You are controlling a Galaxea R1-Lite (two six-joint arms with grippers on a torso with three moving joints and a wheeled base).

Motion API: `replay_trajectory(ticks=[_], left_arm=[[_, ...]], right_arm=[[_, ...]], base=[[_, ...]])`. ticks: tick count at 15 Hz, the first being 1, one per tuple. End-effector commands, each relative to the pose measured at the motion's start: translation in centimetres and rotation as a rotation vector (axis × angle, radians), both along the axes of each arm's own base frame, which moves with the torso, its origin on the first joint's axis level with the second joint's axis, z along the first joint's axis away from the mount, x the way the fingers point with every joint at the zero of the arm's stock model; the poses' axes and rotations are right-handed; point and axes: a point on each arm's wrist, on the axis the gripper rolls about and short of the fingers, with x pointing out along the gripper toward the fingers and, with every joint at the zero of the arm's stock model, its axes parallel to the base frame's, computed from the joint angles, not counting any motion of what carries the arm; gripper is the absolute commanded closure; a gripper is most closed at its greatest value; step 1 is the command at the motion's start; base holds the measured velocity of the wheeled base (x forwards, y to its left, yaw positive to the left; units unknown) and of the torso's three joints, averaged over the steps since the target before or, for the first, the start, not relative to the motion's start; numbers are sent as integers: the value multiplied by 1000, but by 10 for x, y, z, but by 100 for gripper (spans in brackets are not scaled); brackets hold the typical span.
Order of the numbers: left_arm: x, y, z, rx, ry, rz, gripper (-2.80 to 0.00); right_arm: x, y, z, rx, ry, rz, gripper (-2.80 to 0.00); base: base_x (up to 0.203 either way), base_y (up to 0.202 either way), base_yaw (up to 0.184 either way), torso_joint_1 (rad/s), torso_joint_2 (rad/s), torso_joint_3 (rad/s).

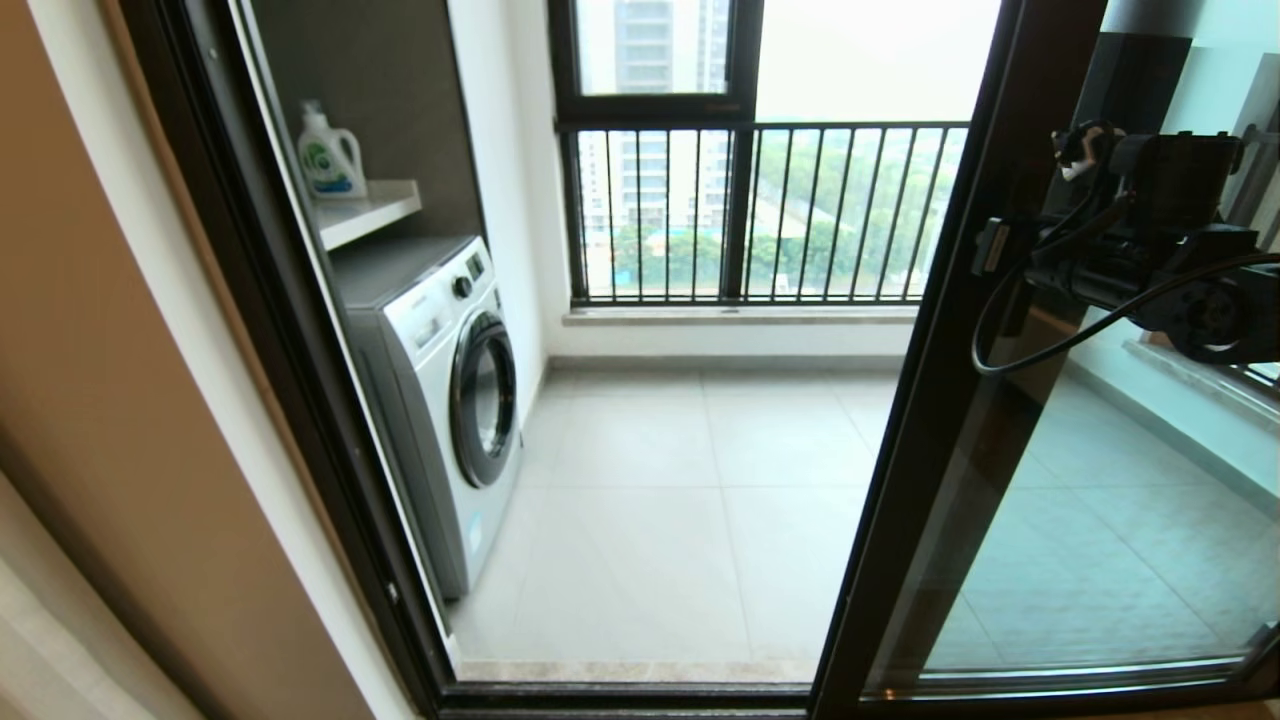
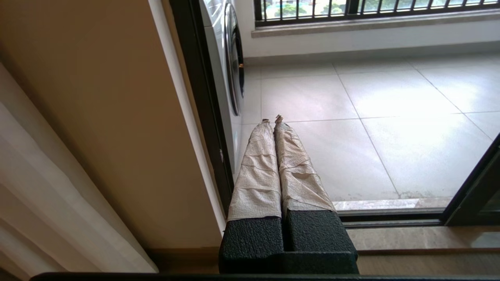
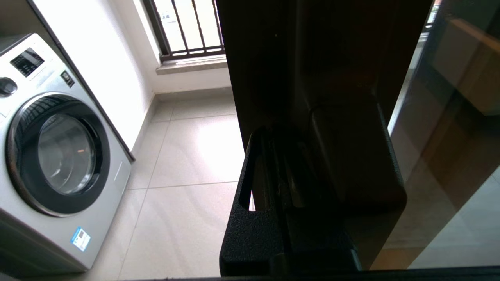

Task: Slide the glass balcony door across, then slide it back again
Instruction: Open the slid door

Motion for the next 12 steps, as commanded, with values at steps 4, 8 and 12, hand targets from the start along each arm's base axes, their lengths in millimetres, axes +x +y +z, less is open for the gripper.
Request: replay_trajectory(ticks=[4, 8, 12], left_arm=[[0, 0, 0, 2, 2, 0, 0], [0, 0, 0, 1, 2, -1, 0], [0, 0, 0, 1, 2, 1, 0]], right_arm=[[-1, -9, 2, 0, -8, -23, 0], [-2, -17, 4, -4, -28, -37, 0], [-4, -28, 4, -6, -31, -51, 0]], base=[[0, 0, 0, 0, 0, 0], [0, 0, 0, 0, 0, 0], [0, 0, 0, 0, 0, 0]])
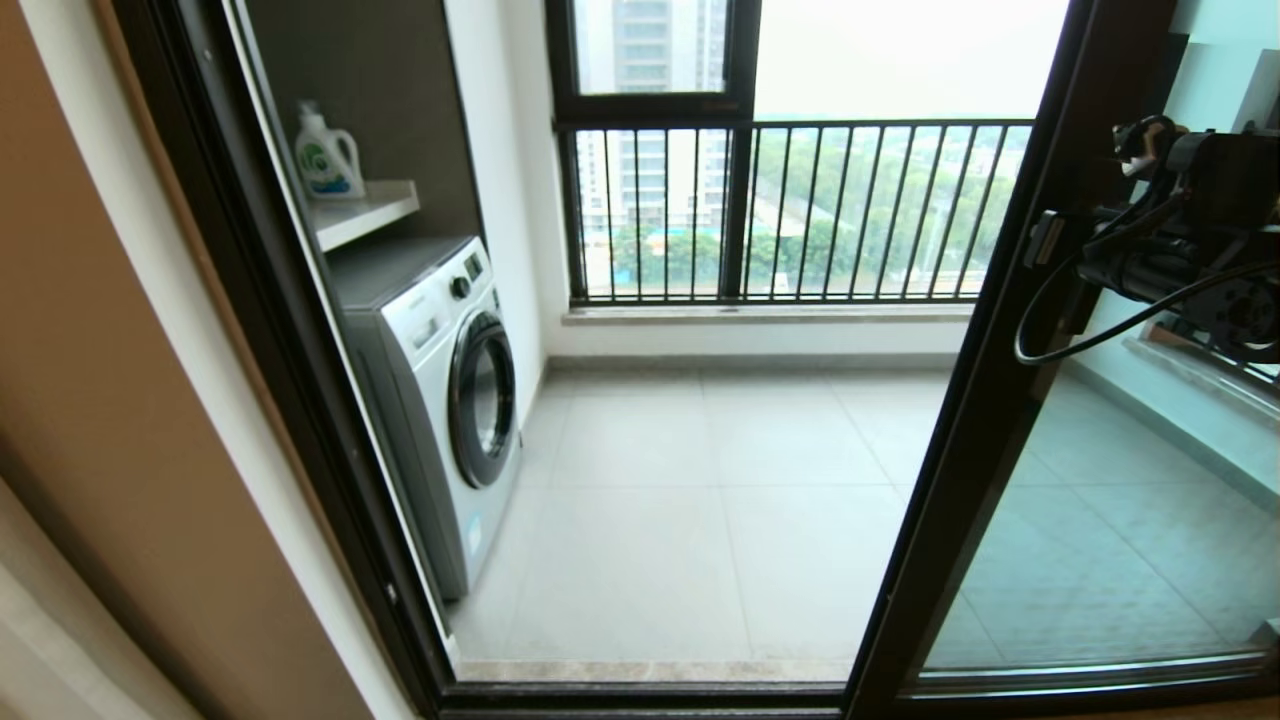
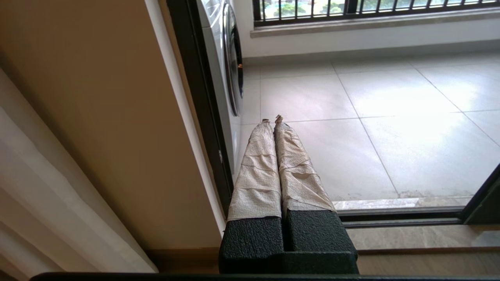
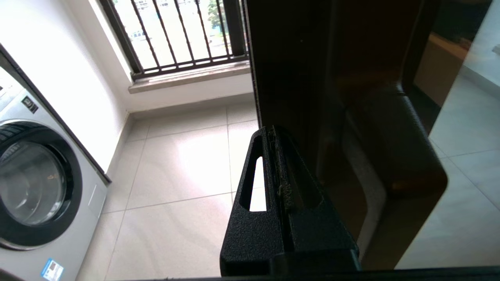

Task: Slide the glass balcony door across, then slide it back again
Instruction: Open the slid door

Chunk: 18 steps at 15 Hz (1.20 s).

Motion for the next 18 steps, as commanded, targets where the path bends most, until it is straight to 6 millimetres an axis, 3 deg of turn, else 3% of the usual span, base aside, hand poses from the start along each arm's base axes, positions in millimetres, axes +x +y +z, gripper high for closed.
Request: replay_trajectory(ticks=[1, 9, 18], left_arm=[[0, 0, 0, 0, 1, 0, 0], [0, 0, 0, 0, 1, 0, 0], [0, 0, 0, 0, 1, -1, 0]], right_arm=[[-1, -7, 0, 0, -1, -9, 0], [-5, -37, -3, -2, 6, -44, 0], [-4, -47, -6, -1, 13, -66, 0]], base=[[0, 0, 0, 0, 0, 0], [0, 0, 0, 0, 0, 0], [0, 0, 0, 0, 0, 0]])
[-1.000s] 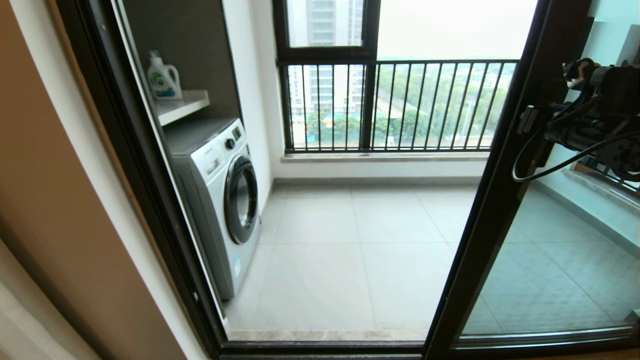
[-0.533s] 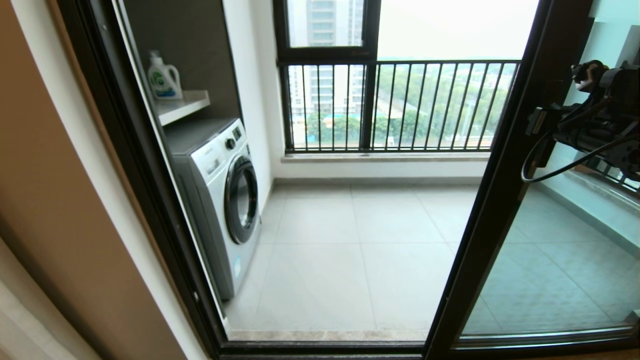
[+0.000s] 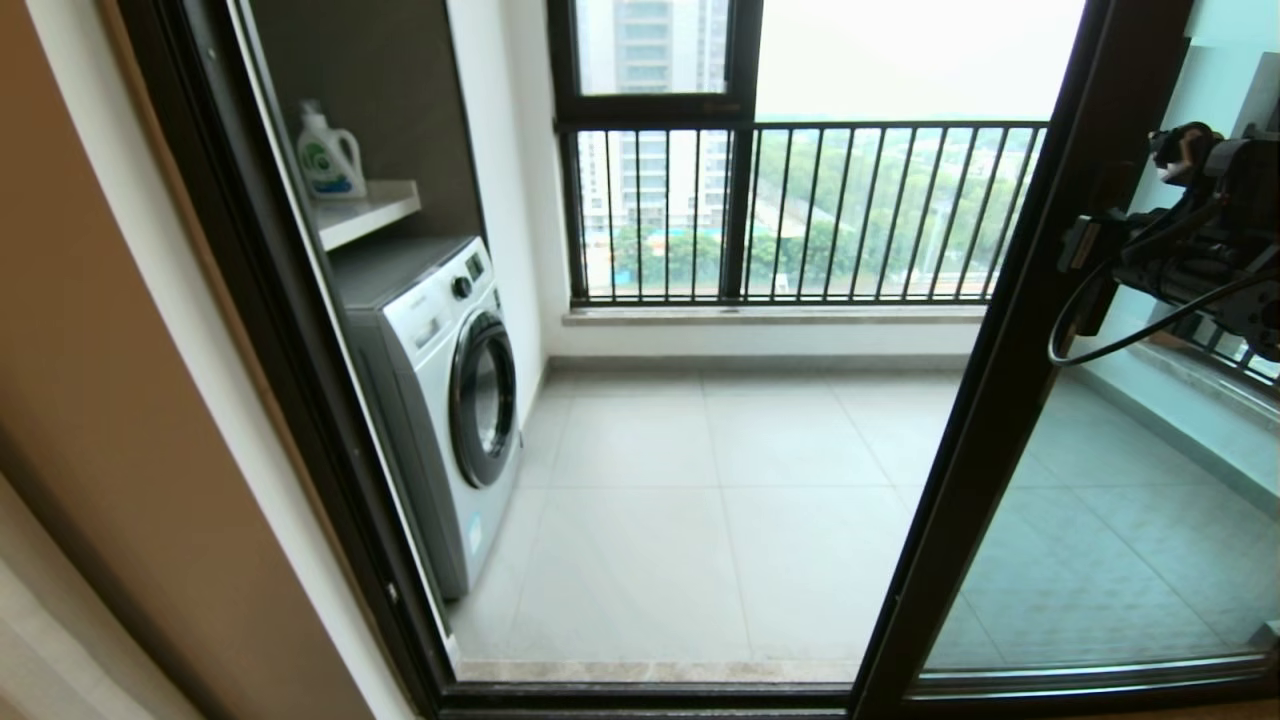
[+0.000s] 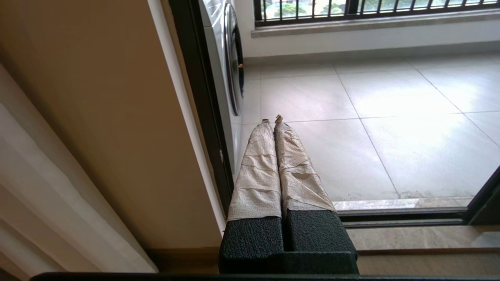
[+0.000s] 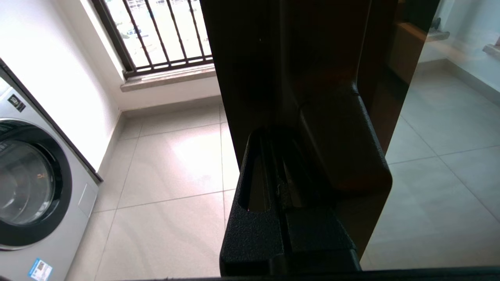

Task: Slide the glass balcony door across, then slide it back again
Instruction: Open the slid door

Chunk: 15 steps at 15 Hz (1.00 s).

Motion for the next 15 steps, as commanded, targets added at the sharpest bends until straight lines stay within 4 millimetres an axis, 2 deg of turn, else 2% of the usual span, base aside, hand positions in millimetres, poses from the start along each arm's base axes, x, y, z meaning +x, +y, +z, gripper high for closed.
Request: replay_trajectory(ticks=[1, 9, 15], left_arm=[[0, 0, 0, 1, 2, 0, 0], [0, 0, 0, 1, 2, -1, 0], [0, 0, 0, 1, 2, -1, 0]], right_arm=[[1, -5, -2, 0, 3, -12, 0], [-1, -18, -4, -12, 4, -32, 0], [-1, -20, -4, -12, 3, -35, 0]], base=[[0, 0, 0, 0, 0, 0], [0, 0, 0, 0, 0, 0], [0, 0, 0, 0, 0, 0]])
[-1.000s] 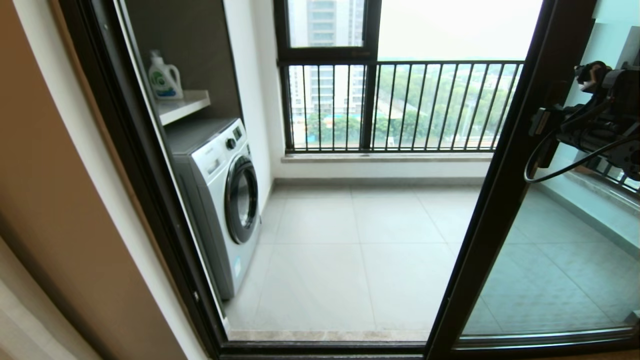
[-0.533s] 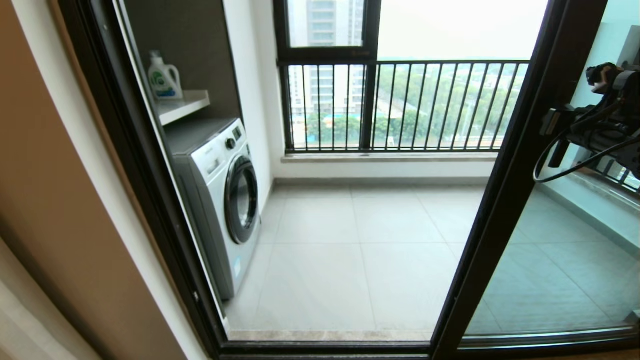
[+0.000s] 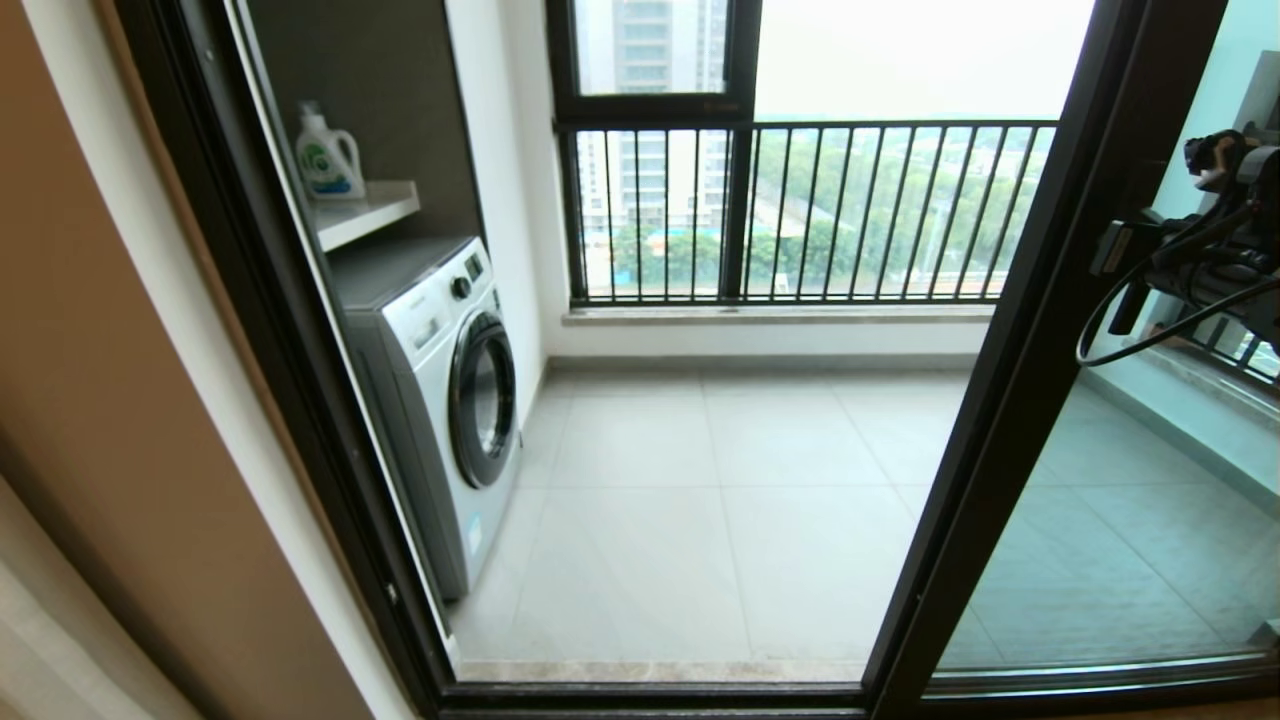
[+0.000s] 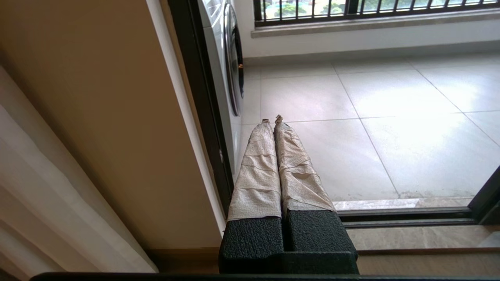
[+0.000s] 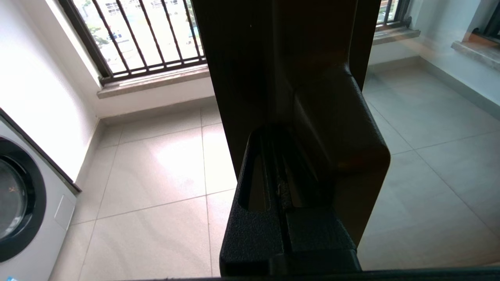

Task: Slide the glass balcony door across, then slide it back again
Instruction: Open the slid door, then close the slid door

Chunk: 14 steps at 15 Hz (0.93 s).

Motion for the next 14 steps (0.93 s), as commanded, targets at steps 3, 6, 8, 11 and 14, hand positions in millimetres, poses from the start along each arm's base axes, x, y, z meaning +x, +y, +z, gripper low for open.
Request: replay_trajectory(ticks=[3, 6, 8, 11, 14], left_arm=[[0, 0, 0, 2, 2, 0, 0], [0, 0, 0, 1, 2, 1, 0], [0, 0, 0, 1, 2, 1, 0], [0, 0, 0, 1, 2, 0, 0], [0, 0, 0, 1, 2, 1, 0]], right_arm=[[1, -1, -1, 0, 0, 2, 0], [-1, 1, 2, -2, -8, 9, 0], [-12, 13, 16, -8, -37, 56, 0], [-33, 55, 31, -11, -58, 166, 0], [-41, 79, 35, -10, -66, 229, 0]], base=[[0, 0, 0, 0, 0, 0], [0, 0, 0, 0, 0, 0], [0, 0, 0, 0, 0, 0], [0, 0, 0, 0, 0, 0], [0, 0, 0, 0, 0, 0]])
